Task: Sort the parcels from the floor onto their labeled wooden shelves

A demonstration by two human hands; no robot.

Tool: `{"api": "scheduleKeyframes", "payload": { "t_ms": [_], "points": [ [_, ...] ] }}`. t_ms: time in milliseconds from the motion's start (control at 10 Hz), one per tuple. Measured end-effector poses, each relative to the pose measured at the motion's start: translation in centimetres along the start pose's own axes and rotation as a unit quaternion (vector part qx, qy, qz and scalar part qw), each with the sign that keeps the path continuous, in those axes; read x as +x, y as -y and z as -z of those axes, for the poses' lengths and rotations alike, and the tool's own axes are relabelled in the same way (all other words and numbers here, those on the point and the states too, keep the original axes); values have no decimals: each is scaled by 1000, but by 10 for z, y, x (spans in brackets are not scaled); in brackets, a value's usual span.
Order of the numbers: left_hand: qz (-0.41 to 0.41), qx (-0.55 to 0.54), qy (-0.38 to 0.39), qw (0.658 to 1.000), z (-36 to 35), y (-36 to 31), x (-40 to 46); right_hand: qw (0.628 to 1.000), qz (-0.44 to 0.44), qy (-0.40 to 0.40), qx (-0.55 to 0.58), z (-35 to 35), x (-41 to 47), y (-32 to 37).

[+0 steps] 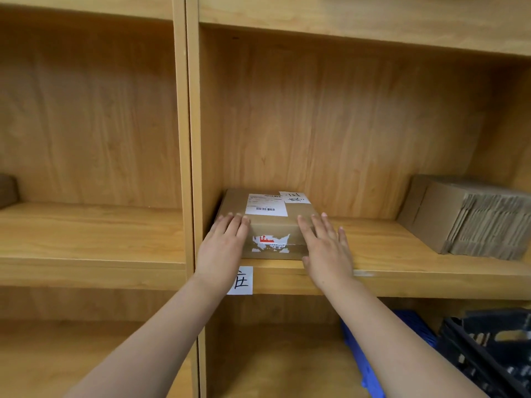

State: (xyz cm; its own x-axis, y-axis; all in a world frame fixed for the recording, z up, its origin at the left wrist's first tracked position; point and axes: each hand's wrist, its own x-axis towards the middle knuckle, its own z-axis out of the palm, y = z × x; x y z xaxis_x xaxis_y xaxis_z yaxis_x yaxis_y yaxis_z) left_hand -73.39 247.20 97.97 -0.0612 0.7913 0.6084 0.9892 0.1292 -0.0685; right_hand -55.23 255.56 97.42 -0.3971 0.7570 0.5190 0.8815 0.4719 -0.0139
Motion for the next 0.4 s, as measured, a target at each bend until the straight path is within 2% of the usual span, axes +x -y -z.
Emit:
{"api": "scheduleKeyframes", "payload": {
  "t_ms": [200,300,400],
  "points": [
    [10,-35,11,999,19,6,-13,998,-21,47,39,12,0,2],
    [26,-20,1,999,22,16,-35,998,-31,1,46,10,-6,11],
    [55,4,31,998,26,22,-56,992,17,-95,82,2,-24,30]
  ]
}}
